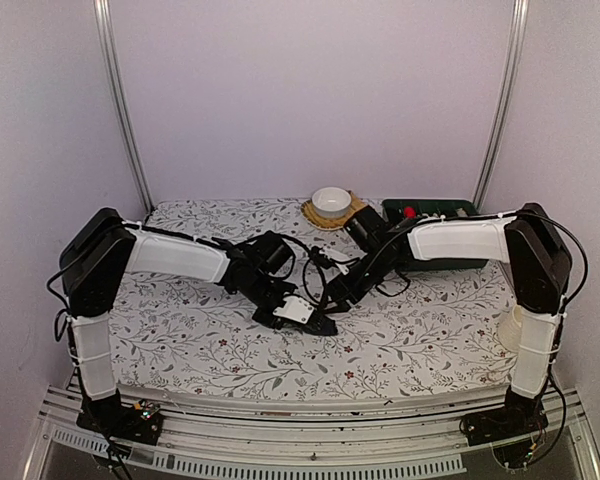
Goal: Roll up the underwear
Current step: Roll the underwear at the center of the board.
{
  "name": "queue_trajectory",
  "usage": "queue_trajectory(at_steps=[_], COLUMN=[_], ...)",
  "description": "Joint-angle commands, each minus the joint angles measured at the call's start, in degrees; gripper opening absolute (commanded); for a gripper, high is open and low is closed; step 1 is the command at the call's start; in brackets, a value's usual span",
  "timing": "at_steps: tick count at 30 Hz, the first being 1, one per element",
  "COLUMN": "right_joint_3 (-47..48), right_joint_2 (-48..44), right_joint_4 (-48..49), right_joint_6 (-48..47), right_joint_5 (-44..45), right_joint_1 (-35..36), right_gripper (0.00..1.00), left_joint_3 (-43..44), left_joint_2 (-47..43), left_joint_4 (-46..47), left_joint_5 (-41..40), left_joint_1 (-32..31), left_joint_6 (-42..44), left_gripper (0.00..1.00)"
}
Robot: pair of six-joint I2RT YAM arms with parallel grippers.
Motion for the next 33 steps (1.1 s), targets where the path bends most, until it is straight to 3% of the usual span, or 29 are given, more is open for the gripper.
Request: queue_trajectory(at_steps=[1,10,11,12,18,24,30,33], right_joint_3=[-0.28,0.07,0.45,0.72,-0.92,-0.74,-0.76,-0.70], right_joint_2=[2.94,6.76,7.02,7.14,4.76,5.19,5.63,5.92], right_joint_4=[2.70,3.56,3.26,2.96,4.88,4.05,5.25,5.44], right_joint_6=[1.33,0.58,0.55,0.55,0.91,0.66,0.88,0.48], right_joint_5=[-2.21,-5.54,-4.58,-3.31,0.59,-1.19,-3.80,-5.51], right_joint_1=[-0.38,-0.14,-0.06,-0.02,-0.27,-0.29,0.78,1.20], right_gripper=[0.69,0.73,0.93,1.00,0.99,1.00,0.89,0.87], left_joint_3=[-0.46,4.04,4.82,5.14,4.73,6.02,10.72,12.31], left_joint_2=[4.48,7.13,7.57,7.71,7.34,8.09,11.30,12.48], left_joint_4=[-10.84,-15.01,-15.74,-16.03,-15.63,-17.08,-20.61,-21.80], left_joint_5=[-1.62,-0.87,-0.76,-0.76,-1.04,-0.55,-0.65,-0.15], left_joint_1=[0.06,0.03,0.08,0.08,-0.05,-0.19,0.01,0.46], left_joint_6=[-2.51,-4.75,-4.98,-5.17,-4.99,-5.55,-8.60,-9.71], left_gripper=[0.00,0.00,0.00,0.00,0.00,0.00,0.00,0.00])
